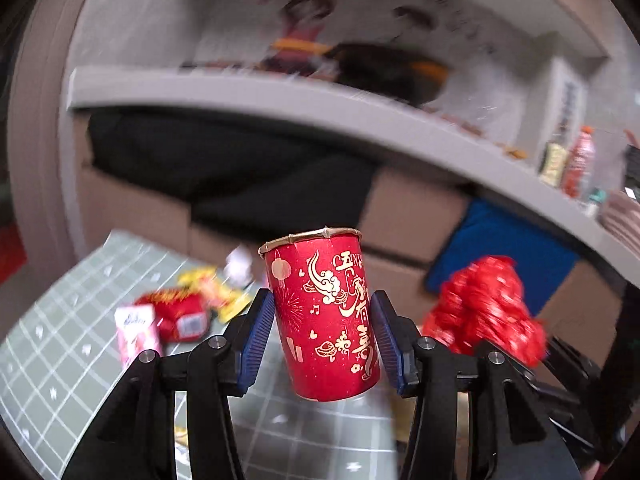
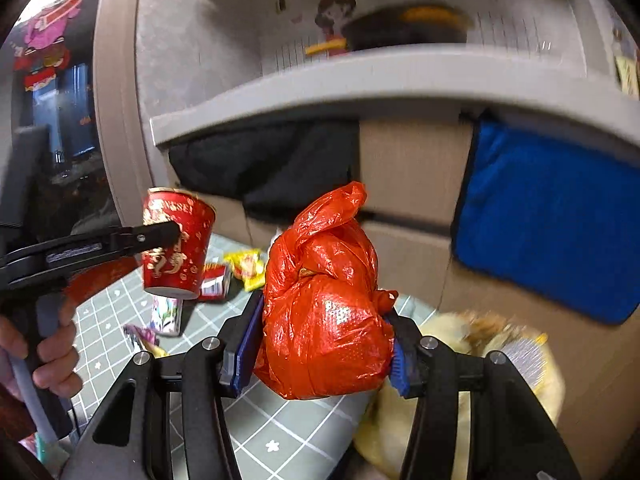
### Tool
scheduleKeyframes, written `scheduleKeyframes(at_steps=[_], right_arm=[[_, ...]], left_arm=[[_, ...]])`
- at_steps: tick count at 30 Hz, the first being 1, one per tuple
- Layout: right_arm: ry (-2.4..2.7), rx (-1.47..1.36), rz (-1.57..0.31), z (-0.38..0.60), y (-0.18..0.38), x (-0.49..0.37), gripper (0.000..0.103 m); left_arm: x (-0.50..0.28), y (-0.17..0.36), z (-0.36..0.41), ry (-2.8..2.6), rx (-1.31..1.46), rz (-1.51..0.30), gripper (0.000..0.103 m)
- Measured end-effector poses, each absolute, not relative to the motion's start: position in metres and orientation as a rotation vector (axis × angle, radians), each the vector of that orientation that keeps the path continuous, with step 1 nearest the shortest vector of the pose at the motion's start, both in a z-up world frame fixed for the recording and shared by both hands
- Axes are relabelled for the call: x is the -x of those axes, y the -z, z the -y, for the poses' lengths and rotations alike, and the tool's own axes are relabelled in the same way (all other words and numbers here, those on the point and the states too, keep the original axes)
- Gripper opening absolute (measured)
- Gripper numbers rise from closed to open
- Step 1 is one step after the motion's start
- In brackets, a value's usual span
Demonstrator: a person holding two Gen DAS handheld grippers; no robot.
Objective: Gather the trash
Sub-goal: 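Carry the cup and bag over the bin and open both tools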
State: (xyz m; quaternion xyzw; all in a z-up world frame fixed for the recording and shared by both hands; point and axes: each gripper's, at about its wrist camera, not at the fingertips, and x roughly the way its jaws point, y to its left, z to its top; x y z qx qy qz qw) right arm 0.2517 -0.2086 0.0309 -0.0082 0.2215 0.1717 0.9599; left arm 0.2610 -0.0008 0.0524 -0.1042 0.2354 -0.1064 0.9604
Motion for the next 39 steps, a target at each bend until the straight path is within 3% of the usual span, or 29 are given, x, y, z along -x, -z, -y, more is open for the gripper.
scheduleKeyframes(at_steps=[7, 17, 26, 39], right_arm=[[-0.266, 0.027, -0.358, 0.253, -0.067, -0.222, 0.05], [-0.131, -0.014, -0.338, 0.334, -0.077, -0.204, 0.05], [-0.12, -0.086, -0.402, 0.371, -0.051, -0.23, 0.05], [-0.09, -0.163, -0.523, 0.403, 0.008, -0.286, 0.05]], left_arm=[[-0.239, -0.084, 0.054, 0.354, 0.159, -0.403, 0.051], [-0.256, -0.072, 0.142, 0.525, 0.135, -0.463, 0.051], [-0.29, -0.024, 0.189, 0.579, 0.092, -0.568, 0.051], [-0.375, 0.092, 0.237, 0.593, 0.099, -0.946, 0.051]])
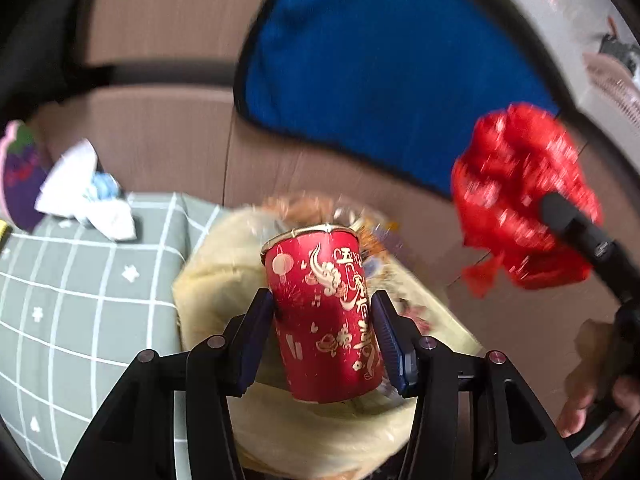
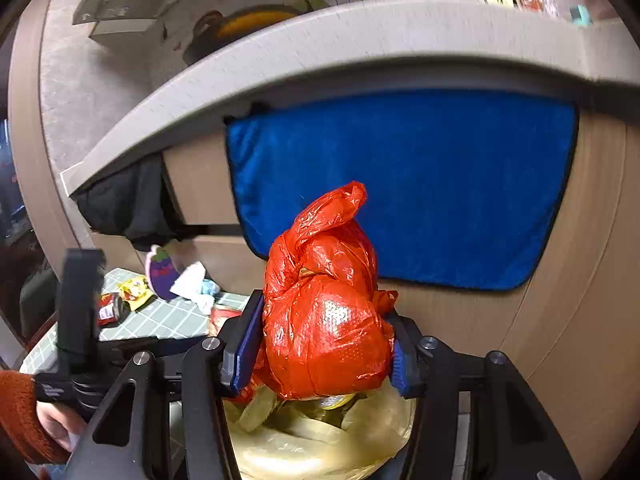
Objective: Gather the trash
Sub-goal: 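Carry the cup and bag over the bin and open both tools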
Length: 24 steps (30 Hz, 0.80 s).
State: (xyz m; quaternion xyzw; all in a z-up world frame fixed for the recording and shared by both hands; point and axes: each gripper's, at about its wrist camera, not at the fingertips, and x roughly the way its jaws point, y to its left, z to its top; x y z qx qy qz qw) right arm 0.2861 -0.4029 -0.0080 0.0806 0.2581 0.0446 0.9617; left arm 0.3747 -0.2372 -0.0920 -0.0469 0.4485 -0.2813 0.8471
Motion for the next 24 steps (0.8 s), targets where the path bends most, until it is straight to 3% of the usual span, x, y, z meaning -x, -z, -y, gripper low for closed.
scheduleKeyframes(at_steps=[6, 17, 24], right_arm=[[-0.086, -0.181, -0.558, 0.407, 0.022, -0.301, 0.05], [-0.136, -0.192, -0.591, 0.382, 0.035, -0.316, 0.051], [-0.131, -0.145, -0.763, 0.352, 0.099, -0.34, 0.051]], left_arm=[[-0.376, 0.107, 0.245, 0.617, 0.085, -0.973, 0.053], [-0.356, 0.056, 0.191, 0.629, 0.121, -0.841, 0.062], [-0.33, 0.022, 0.13, 0.489, 0.09, -0.724, 0.062]])
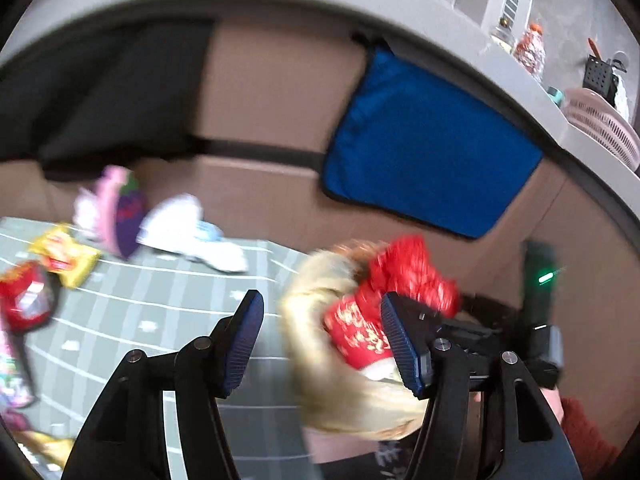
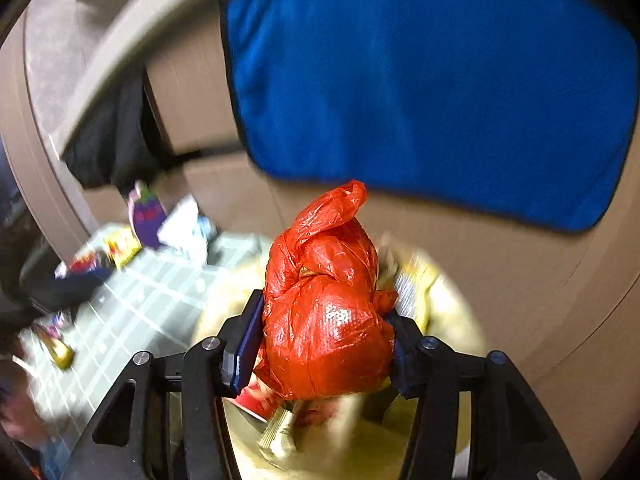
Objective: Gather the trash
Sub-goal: 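Carry the cup and bag over the bin and open both tools, then grasp the pink Kleenex tissue pack with the left tool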
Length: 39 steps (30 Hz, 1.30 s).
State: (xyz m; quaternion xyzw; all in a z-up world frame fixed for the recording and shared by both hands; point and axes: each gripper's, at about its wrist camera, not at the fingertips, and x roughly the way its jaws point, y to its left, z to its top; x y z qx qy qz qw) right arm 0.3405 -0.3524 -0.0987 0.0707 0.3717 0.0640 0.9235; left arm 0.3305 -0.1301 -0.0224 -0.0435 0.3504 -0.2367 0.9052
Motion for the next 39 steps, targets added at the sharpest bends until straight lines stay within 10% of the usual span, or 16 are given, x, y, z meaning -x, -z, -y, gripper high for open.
scheduleKeyframes(at_steps=[6, 14, 39], right_arm=[[-0.092, -0.165, -0.832, 0.347, 0.122, -0.345, 0.053], [-0.067, -0.158, -0.682, 0.342, 0.074, -0.313, 0.089], [-0.434, -0.063, -0.589, 0.142, -0.021, -0.307, 0.087]], left_arm=[[-0.31, 0.001, 0.073, 0.385, 0.066, -0.661, 0.061], [-0.299, 0.002, 0.002, 0.249, 0.105, -0.639, 0.061], [-0.263, 0.033, -0.215, 0.005, 0.426, -0.651, 0.061]])
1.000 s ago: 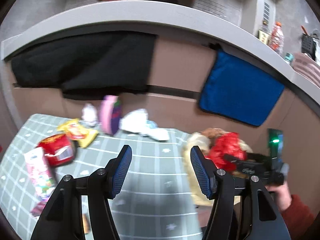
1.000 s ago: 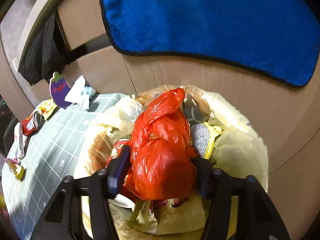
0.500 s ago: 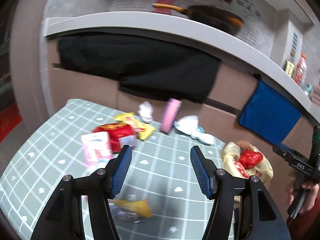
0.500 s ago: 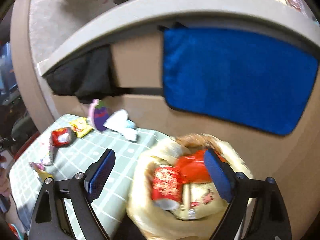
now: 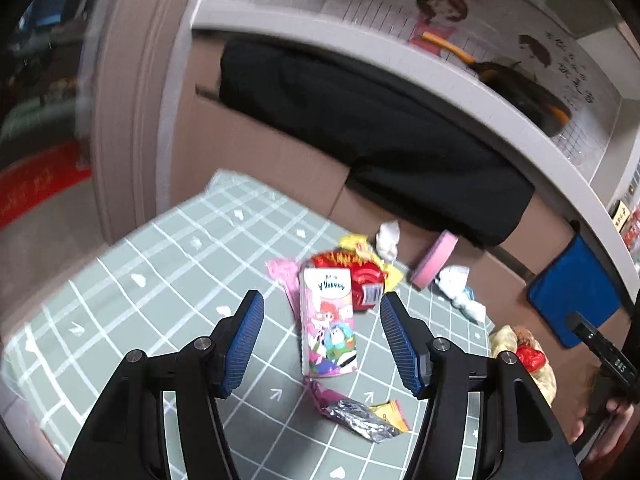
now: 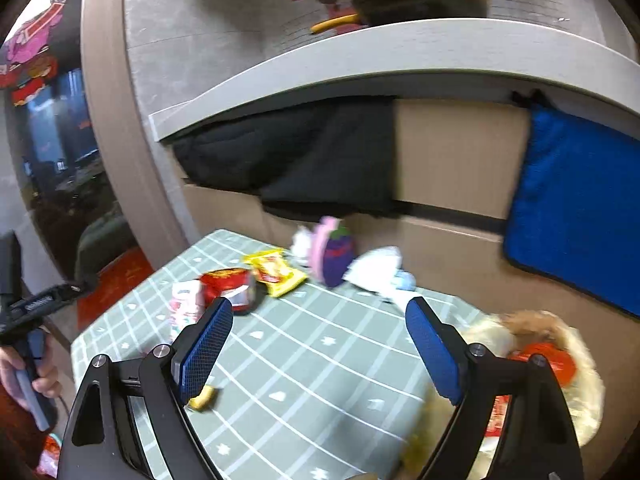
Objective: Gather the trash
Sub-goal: 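Grasp the pink Kleenex tissue pack with the left tool, then grasp the red can with the right tool while the left tool holds the Kleenex pack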
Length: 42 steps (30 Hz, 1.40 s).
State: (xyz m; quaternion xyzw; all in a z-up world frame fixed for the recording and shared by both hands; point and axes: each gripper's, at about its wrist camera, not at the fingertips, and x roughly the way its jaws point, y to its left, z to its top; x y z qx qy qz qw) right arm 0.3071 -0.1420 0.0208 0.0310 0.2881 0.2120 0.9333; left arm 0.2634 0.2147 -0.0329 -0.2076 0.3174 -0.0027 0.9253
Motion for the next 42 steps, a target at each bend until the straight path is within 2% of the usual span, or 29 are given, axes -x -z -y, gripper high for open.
scheduleKeyframes(at_steps=[3, 7, 14, 15, 16, 17, 20, 32, 42], right_arm=[[-0.451, -0.04, -0.6, 0.126, -0.015, -0.31, 0.085], [-0.485, -0.027, -0.64, 0.115, -0.001, -0.313, 0.077], [-0.456, 0.008, -0.702, 0.113, 0.025, -0.32, 0.077], [-0.459, 0.011, -0.712, 0.113, 0.029, -0.321, 0.077], [-0.463, 0.014, -0.719, 0.113, 0.032, -0.321, 0.077], [-0.468, 0.017, -0.728, 0.112, 0.034, -0.321, 0.077], [-0.501, 0.022, -0.752, 0.107, 0.041, -0.322, 0.077], [-0.693, 0.152, -0.778, 0.042, 0.051, -0.302, 0.077], [-0.729, 0.196, -0.699, -0.019, 0.046, -0.344, 0.077]], left_arm=[[-0.286, 0.059, -0.212, 0.056, 0.446, -0.72, 0.061], [-0.314, 0.086, -0.198, 0.055, 0.411, -0.782, 0.06], [-0.36, 0.116, -0.181, 0.042, 0.435, -0.888, 0.059], [-0.364, 0.118, -0.18, 0.029, 0.436, -0.899, 0.058], [-0.366, 0.119, -0.18, 0.023, 0.441, -0.903, 0.05], [-0.365, 0.119, -0.181, 0.028, 0.452, -0.902, 0.048], [-0.356, 0.115, -0.186, 0.058, 0.482, -0.884, 0.042], [-0.251, 0.047, -0.238, 0.015, 0.519, -0.679, 0.041], [-0.222, 0.061, -0.263, -0.021, 0.523, -0.679, 0.041]])
